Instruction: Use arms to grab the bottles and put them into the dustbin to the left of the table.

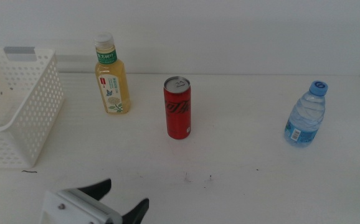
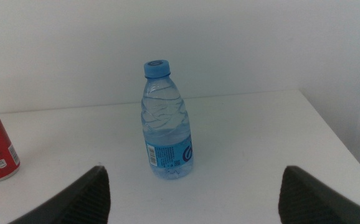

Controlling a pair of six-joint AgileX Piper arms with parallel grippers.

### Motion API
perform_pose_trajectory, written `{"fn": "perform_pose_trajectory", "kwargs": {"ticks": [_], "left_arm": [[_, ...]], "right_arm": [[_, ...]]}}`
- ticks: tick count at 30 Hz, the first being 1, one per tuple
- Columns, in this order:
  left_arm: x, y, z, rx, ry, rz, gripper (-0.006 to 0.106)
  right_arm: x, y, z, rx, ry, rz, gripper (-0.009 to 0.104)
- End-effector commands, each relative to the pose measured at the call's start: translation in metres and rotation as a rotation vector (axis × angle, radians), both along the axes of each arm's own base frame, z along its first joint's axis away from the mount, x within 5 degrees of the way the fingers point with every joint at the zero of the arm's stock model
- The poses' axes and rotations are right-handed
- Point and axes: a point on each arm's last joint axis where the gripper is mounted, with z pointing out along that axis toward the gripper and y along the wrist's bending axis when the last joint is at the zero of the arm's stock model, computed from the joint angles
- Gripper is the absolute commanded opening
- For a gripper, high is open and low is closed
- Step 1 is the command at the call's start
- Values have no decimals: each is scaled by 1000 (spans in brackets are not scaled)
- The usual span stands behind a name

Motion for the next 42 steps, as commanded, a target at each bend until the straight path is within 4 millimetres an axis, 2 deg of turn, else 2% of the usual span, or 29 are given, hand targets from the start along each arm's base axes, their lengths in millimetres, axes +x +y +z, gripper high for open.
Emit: {"fn": "perform_pose_trajectory", "kwargs": {"ticks": [1, 8, 17, 23, 26, 28, 31, 36, 42], "left_arm": [[-1, -2, -6, -15, 31, 0, 93], [2, 3, -3, 12, -5, 47, 93], [2, 5, 10, -35, -65, 59, 93], [4, 10, 11, -46, -62, 114, 93], [8, 6, 15, -19, -105, 113, 93], [15, 0, 20, -2, -147, 111, 93], [34, -10, 24, -5, -179, 111, 93], [69, -20, 10, -33, -133, 20, 93], [120, -31, -3, -25, -158, -50, 93]], "right_arm": [[0, -1, 0, -24, -15, -9, 90], [0, -1, 0, -24, -15, -9, 90], [0, -1, 0, -24, -15, -9, 90], [0, -1, 0, -24, -15, -9, 90], [0, -1, 0, -24, -15, -9, 90], [0, -1, 0, -24, -15, -9, 90], [0, -1, 0, -24, -15, -9, 90], [0, -1, 0, -24, -15, -9, 90], [0, -1, 0, -24, -15, -9, 90]]}}
